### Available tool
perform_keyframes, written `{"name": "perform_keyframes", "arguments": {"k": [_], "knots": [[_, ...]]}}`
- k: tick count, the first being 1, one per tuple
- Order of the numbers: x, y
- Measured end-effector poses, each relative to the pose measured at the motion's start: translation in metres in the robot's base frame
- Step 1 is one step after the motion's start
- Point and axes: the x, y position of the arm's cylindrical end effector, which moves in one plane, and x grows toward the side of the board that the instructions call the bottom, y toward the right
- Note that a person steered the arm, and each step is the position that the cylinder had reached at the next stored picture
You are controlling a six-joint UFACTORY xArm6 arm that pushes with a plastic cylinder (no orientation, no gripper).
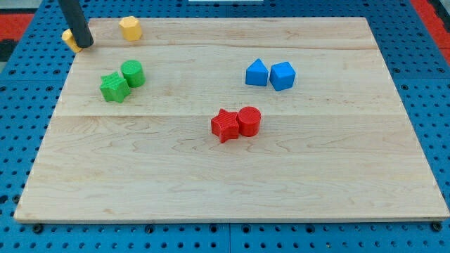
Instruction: Separate the green blocks from each other
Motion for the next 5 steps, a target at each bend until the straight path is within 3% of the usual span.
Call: {"name": "perform_keyframes", "arguments": {"k": [1,2,3,4,5], "knots": [[0.051,0.001],[0.026,-0.031],[0.011,-0.023],[0.016,0.05],[0.061,0.17]]}}
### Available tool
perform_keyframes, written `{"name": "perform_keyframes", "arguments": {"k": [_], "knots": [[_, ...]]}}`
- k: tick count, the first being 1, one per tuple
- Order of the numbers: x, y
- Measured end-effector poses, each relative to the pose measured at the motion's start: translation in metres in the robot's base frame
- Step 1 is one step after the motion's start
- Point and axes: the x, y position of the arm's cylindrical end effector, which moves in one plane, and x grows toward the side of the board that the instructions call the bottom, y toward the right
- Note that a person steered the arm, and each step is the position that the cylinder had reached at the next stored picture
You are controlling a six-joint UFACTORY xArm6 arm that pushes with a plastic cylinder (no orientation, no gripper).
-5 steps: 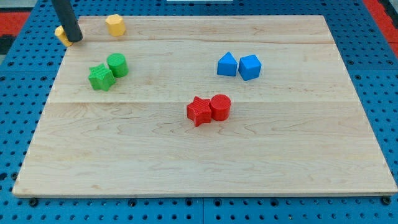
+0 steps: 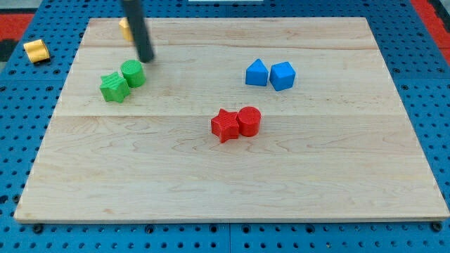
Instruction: Separate the green blocks from each other
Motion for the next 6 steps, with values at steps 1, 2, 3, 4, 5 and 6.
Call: {"name": "perform_keyframes", "arguments": {"k": [1,2,3,4,5,6], "knots": [[0.084,-0.007],[0.127,-0.092],[0.084,-0.078],[0.034,-0.025],[-0.008,-0.044],[-0.033,-0.096]]}}
